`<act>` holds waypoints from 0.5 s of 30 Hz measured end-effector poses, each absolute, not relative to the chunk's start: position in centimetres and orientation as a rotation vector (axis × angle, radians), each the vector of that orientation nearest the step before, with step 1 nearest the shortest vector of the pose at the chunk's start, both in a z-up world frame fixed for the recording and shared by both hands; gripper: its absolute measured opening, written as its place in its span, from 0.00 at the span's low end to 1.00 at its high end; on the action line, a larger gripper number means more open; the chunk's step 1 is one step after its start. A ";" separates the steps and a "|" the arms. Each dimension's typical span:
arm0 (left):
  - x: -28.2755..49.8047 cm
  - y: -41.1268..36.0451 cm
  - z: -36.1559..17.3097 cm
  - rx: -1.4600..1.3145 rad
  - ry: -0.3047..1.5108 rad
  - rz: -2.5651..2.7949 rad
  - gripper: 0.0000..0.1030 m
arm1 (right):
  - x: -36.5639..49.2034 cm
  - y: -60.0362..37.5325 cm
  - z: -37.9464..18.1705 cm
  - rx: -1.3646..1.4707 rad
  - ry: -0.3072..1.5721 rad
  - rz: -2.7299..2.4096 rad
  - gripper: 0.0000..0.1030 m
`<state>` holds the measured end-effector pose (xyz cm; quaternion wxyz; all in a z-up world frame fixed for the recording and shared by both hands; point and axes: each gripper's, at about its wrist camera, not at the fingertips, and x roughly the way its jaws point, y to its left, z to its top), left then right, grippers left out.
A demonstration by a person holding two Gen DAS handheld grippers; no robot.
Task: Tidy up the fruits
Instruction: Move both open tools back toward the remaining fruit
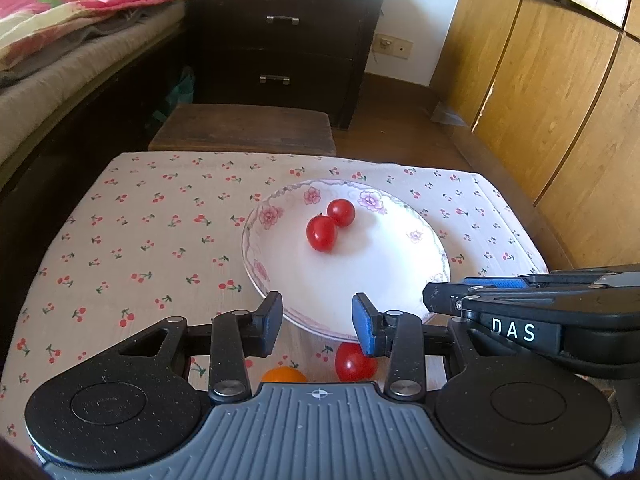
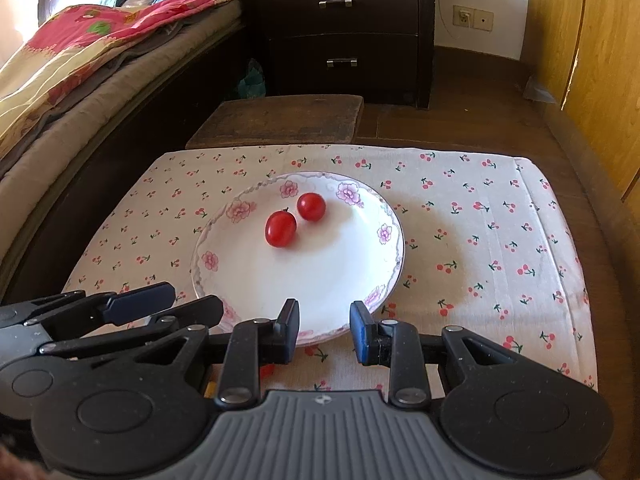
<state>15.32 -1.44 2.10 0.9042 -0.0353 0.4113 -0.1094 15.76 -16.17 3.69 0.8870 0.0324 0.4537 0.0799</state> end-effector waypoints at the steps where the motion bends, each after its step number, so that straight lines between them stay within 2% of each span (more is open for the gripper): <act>1: 15.2 -1.4 2.1 -0.072 0.849 -0.227 0.46 | 15.6 -16.1 3.7 0.066 0.943 0.166 0.29; 15: 13.0 -0.9 2.2 -0.053 0.851 -0.239 0.45 | 13.2 -15.5 3.8 0.068 0.952 0.174 0.29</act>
